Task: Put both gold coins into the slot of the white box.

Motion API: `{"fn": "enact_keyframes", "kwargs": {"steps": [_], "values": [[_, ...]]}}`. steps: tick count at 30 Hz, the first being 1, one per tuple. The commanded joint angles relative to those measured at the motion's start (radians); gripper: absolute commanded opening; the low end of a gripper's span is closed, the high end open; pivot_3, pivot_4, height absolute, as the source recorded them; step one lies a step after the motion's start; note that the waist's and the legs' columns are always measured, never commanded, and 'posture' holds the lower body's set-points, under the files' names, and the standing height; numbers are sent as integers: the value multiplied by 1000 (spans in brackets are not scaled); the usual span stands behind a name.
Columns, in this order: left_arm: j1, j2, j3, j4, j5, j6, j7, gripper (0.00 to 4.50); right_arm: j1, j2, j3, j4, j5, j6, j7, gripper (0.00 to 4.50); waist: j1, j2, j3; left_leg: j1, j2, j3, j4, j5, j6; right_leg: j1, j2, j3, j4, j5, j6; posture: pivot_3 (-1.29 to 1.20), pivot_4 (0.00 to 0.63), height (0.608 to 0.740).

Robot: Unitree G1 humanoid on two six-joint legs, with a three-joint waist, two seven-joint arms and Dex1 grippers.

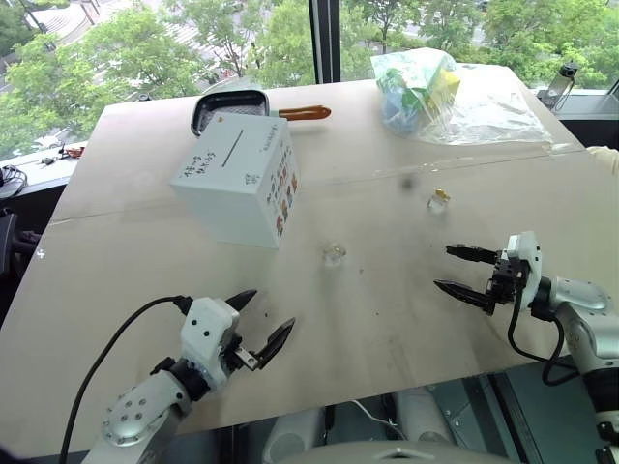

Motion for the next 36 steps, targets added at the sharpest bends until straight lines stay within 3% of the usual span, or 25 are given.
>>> {"fn": "enact_keyframes", "kwargs": {"steps": [1, 23, 26, 34, 36], "values": [[-2, -15, -1, -29, -18, 1, 7, 4500, -1, -14, -20, -50, 24, 31, 8, 4480, 0, 0, 0, 0, 0, 0, 0, 0, 0, 0, 0, 0, 0, 0, 0, 0, 150, 721], [-84, -50, 42, -48, -86, 8, 7, 4500, -199, 65, -54, 116, -67, -68, -145, 4480, 0, 0, 0, 0, 0, 0, 0, 0, 0, 0, 0, -1, 0, 0, 0, 0, 150, 721], [-174, -16, 58, -111, -167, 49, -1, 4500, -306, 100, -71, 217, -111, -113, -257, 4480, -2, 0, 0, 0, 0, 0, 0, 1, -3, 0, 0, -1, 0, 0, 0, 0, 150, 721], [-313, 64, 64, -219, -382, 195, 32, 4500, -461, 157, -50, 392, -185, -86, -389, 4480, -6, 0, 0, -1, 0, 0, 0, 3, -5, -1, 0, 0, 0, 0, 0, 0, 150, 721], [-329, 82, 65, -233, -410, 219, 46, 4500, -481, 167, -45, 416, -191, -62, -397, 3958, -8, 0, 0, -1, 0, 0, 0, 3, -5, -1, 1, 0, 0, 0, 0, 0, 150, 721]]}}
